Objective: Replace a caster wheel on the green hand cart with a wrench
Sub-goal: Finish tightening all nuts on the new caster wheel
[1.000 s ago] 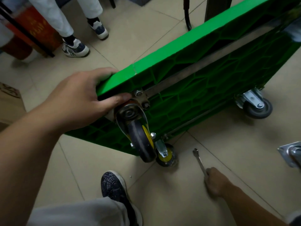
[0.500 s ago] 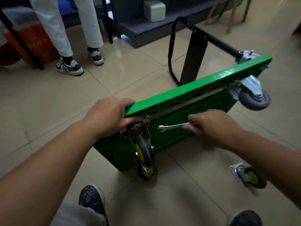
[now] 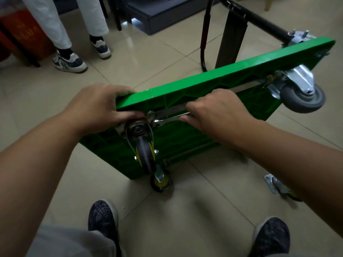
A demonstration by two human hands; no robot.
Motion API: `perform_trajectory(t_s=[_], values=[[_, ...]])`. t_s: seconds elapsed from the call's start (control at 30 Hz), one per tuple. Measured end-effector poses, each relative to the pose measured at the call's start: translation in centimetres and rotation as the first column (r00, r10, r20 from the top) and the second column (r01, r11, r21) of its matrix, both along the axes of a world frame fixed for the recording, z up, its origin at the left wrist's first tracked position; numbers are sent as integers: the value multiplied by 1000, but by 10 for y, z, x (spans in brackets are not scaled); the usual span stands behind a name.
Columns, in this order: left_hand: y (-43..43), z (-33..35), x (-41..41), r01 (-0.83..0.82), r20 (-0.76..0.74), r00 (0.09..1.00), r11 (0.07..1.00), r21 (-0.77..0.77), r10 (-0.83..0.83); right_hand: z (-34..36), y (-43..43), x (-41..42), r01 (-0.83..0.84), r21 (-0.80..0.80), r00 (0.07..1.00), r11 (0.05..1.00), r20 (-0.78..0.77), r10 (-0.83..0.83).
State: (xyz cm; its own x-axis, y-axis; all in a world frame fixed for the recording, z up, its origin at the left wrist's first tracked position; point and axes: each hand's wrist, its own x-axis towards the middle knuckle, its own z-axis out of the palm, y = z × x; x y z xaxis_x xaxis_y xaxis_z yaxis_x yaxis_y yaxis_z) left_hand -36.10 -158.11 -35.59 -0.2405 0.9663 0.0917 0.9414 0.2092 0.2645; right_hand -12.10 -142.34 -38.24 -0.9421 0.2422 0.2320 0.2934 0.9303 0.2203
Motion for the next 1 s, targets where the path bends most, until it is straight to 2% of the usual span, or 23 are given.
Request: perform_trajectory(t_s=[0.2, 0.6, 0.73, 0.9, 1.0], values=[[0, -2, 0, 15, -2, 1000, 1000, 4, -15, 7, 2, -8, 15, -38, 999, 999, 41, -14], [-3, -4, 3, 8, -32, 999, 1000, 12, -7, -13, -11, -11, 49, -3, 993, 999, 104, -49], [-3, -4, 5, 7, -35, 999, 1000, 16, -7, -50, -3, -6, 104, 24, 993, 994, 49, -105], [-5, -6, 4, -11, -31, 999, 1000, 5, 11, -80, 17, -3, 93, 51, 986, 994, -147, -85], [-4, -5, 5, -9, -19, 1000, 1000, 2, 9, -90, 24, -1, 102, 32, 980, 994, -172, -95]])
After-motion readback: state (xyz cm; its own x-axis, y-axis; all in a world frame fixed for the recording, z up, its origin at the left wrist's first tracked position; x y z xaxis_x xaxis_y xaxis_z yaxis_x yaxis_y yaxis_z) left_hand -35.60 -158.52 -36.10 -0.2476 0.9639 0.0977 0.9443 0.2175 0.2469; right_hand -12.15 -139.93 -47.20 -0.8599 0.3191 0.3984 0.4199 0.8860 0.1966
